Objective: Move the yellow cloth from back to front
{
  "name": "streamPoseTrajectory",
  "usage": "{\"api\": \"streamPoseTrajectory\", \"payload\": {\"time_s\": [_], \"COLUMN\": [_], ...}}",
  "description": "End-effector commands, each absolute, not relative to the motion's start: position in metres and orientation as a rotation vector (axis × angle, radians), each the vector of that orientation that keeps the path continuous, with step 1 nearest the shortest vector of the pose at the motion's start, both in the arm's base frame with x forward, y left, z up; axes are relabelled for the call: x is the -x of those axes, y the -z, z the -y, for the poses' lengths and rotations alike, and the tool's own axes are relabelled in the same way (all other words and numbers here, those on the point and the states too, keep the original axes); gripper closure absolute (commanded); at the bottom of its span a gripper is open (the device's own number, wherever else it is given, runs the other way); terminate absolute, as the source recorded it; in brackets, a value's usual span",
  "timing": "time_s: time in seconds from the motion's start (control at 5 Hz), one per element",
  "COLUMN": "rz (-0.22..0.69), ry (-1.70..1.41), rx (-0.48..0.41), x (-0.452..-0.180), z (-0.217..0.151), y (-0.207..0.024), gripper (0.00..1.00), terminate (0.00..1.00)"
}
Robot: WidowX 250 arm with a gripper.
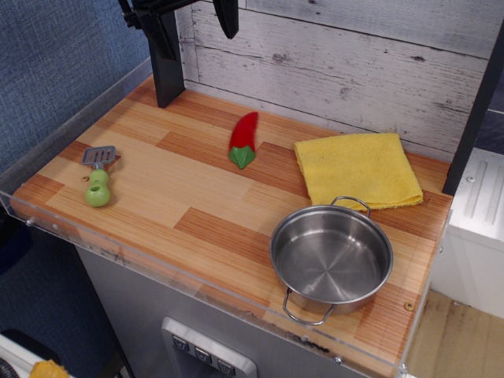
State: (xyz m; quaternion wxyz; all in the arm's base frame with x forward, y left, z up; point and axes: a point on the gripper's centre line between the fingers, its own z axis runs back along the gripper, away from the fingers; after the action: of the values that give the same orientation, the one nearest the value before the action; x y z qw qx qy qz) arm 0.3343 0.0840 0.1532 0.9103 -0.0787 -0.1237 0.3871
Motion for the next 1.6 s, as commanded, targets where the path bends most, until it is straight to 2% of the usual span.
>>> {"api": "streamPoseTrajectory", "payload": {"time_s": [0.0, 0.2, 0.4, 0.6, 0.8, 1.0, 1.4], "rz": [0.255, 0.256, 0.240, 0.231, 0.304, 0.267, 0.251], "ry": [-0.798, -0.732, -0.653, -0.585, -0.526, -0.469, -0.447], "rx": [0.162, 0.166, 0.150, 0.150, 0.137, 0.119, 0.104], "x": [-0.334, -0.348, -0.345, -0.340, -0.341, -0.347, -0.362], "z": [-0.084, -0.057, -0.032, -0.008, 0.009, 0.023, 0.046], "y": [-0.153, -0.160, -0.152, -0.139, -0.122, -0.099, -0.071], "gripper": [0.00, 0.00, 0.00, 0.00, 0.00, 0.00, 0.00], "terminate": [0.00, 0.00, 0.00, 0.00, 0.00, 0.00, 0.00]}}
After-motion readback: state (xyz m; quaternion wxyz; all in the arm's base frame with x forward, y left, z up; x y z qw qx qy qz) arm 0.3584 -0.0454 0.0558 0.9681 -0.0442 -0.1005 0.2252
